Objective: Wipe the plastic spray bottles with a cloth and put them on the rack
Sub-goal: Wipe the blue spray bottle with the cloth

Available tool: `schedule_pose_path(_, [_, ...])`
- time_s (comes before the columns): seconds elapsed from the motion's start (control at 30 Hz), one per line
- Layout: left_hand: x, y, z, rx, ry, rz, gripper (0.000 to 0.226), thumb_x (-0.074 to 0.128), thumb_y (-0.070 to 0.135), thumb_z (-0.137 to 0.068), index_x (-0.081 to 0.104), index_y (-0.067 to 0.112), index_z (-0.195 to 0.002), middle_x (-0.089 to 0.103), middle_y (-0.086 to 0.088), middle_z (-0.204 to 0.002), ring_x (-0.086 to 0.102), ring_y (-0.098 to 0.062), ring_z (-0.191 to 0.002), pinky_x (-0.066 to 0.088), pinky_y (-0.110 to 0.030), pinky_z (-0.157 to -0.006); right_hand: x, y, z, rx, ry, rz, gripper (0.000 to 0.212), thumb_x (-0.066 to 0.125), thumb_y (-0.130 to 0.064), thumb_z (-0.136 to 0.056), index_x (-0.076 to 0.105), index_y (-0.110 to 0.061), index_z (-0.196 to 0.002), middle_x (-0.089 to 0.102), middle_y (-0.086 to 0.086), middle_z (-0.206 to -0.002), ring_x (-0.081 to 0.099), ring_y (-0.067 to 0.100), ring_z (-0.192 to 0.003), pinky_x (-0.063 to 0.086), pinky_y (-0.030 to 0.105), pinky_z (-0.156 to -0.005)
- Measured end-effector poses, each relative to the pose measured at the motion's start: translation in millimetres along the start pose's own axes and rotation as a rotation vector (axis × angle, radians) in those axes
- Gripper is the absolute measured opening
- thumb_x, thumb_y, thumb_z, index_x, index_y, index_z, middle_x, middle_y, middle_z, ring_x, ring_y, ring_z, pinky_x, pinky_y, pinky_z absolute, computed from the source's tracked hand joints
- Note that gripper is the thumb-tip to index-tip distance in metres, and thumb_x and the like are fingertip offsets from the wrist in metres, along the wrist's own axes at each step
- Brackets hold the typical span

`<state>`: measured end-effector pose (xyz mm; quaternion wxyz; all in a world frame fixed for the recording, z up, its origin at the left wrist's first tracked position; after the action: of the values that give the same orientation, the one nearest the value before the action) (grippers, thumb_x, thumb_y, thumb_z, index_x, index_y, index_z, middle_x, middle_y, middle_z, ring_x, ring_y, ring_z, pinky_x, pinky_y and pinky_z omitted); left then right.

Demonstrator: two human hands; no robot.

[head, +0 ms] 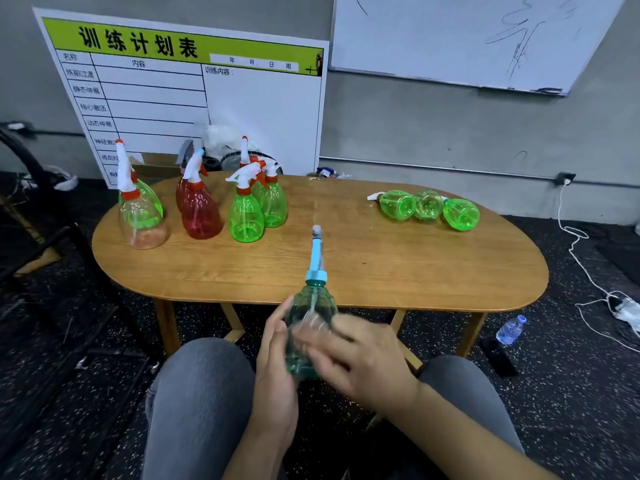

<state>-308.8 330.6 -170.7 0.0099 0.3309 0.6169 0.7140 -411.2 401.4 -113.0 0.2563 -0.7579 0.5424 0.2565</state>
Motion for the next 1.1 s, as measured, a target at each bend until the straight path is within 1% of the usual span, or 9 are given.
schedule_pose_path(0.13, [2.7,-7.8,5.3,-0.001,-0.046,-0.103,0.043,0.047,0.054,-0.107,0.058,0.037,-0.145,0.071,0.004,-0.136,0.069,-0.021,-0.125,0.054,-0.054,-0.105,-0.5,46.7,-20.3,0.356,0.022,-0.038,0.038,0.048,-0.043,-0.107,0.078,-0.022,-0.115,0.051,-0.014,-0.074,0.045,0.003,-0.056,0.037,0.021,-0.044])
schedule_pose_path(0.27, [6.2,-8.9,8.7,0.021,-0.119,-0.14,0.083,0.075,0.078,-0.078,0.051,0.043,-0.149,0.065,0.0,-0.145,0.065,-0.026,-0.132,0.051,-0.061,-0.109,0.5,57.9,-24.0,0.396,-0.056,-0.157,0.039,0.047,-0.046,-0.107,0.076,-0.027,-0.123,0.055,-0.01,-0.076,0.052,0.007,-0.063,0.043,0.026,-0.049])
schedule_pose_path(0.37, [13.2,-9.8,9.6,0.027,-0.188,-0.11,0.089,0.088,0.067,-0.071,0.05,0.046,-0.149,0.067,-0.002,-0.141,0.066,-0.028,-0.13,0.055,-0.054,-0.103,-13.1,61.8,-22.9,0.442,0.08,-0.252,0.032,0.054,-0.035,-0.105,0.076,-0.02,-0.122,0.062,-0.018,-0.085,0.057,-0.001,-0.073,0.042,0.012,-0.061])
schedule_pose_path(0.47, [12.0,-10.7,7.6,0.009,-0.152,0.004,0.064,0.078,0.048,-0.085,0.054,0.047,-0.145,0.07,-0.005,-0.137,0.07,-0.029,-0.123,0.059,-0.043,-0.094,-23.3,65.7,-21.3,0.473,0.182,-0.315,0.028,0.057,-0.029,-0.103,0.077,-0.019,-0.119,0.073,-0.014,-0.102,0.066,0.001,-0.091,0.046,0.013,-0.077])
schedule_pose_path(0.53, [12.1,-7.9,6.7,0.0,-0.142,0.062,0.057,0.062,0.041,-0.093,0.052,0.038,-0.149,0.072,-0.006,-0.136,0.07,-0.028,-0.123,0.06,-0.035,-0.09,-25.0,66.2,-22.0,0.483,0.196,-0.32,0.027,0.058,-0.03,-0.102,0.077,-0.021,-0.119,0.074,-0.013,-0.103,0.067,0.005,-0.092,0.047,0.017,-0.077])
schedule_pose_path(0.7, [17.1,-9.0,9.1,-0.016,-0.225,0.038,0.058,0.047,0.04,-0.098,0.045,0.032,-0.155,0.073,-0.004,-0.134,0.072,-0.026,-0.12,0.062,-0.032,-0.083,-20.5,60.5,-26.3,0.467,0.16,-0.287,0.03,0.059,-0.035,-0.103,0.078,-0.021,-0.12,0.071,-0.012,-0.095,0.064,0.005,-0.083,0.048,0.019,-0.07])
schedule_pose_path(0.8, [12.6,-11.5,7.9,-0.019,-0.189,0.022,0.055,0.045,0.041,-0.1,0.047,0.034,-0.155,0.069,-0.002,-0.142,0.068,-0.028,-0.129,0.062,-0.038,-0.089,-6.3,50.0,-19.5,0.473,0.058,-0.245,0.035,0.053,-0.043,-0.104,0.077,-0.024,-0.122,0.066,-0.016,-0.093,0.062,0.004,-0.074,0.051,0.023,-0.057])
schedule_pose_path(0.93, [8.8,-10.3,7.6,-0.009,-0.16,-0.006,0.046,0.045,0.038,-0.108,0.049,0.03,-0.154,0.069,0.001,-0.142,0.068,-0.024,-0.129,0.062,-0.037,-0.091,-6.3,22.3,-6.2,0.306,0.045,-0.111,0.028,0.058,-0.035,-0.105,0.078,-0.022,-0.119,0.05,-0.019,-0.082,0.045,-0.001,-0.065,0.034,0.009,-0.058])
schedule_pose_path(1.1, [7.5,-11.2,9.7,-0.037,-0.164,0.048,0.046,0.032,0.03,-0.11,0.053,0.026,-0.15,0.072,-0.013,-0.135,0.07,-0.029,-0.124,0.059,-0.028,-0.092,-8.7,-20.6,14.5,-0.15,-0.077,-0.015,0.019,0.069,-0.027,-0.1,0.079,-0.022,-0.114,0.064,-0.005,-0.091,0.059,0.015,-0.073,0.049,0.027,-0.059])
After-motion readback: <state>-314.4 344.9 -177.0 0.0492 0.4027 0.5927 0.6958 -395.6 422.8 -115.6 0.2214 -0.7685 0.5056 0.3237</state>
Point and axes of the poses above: each hand's wrist, its own z-axis away from the middle knuckle, its own x-axis out of the palm, y = z × x, the point moved 5 cm from there along -z, towards the middle knuckle
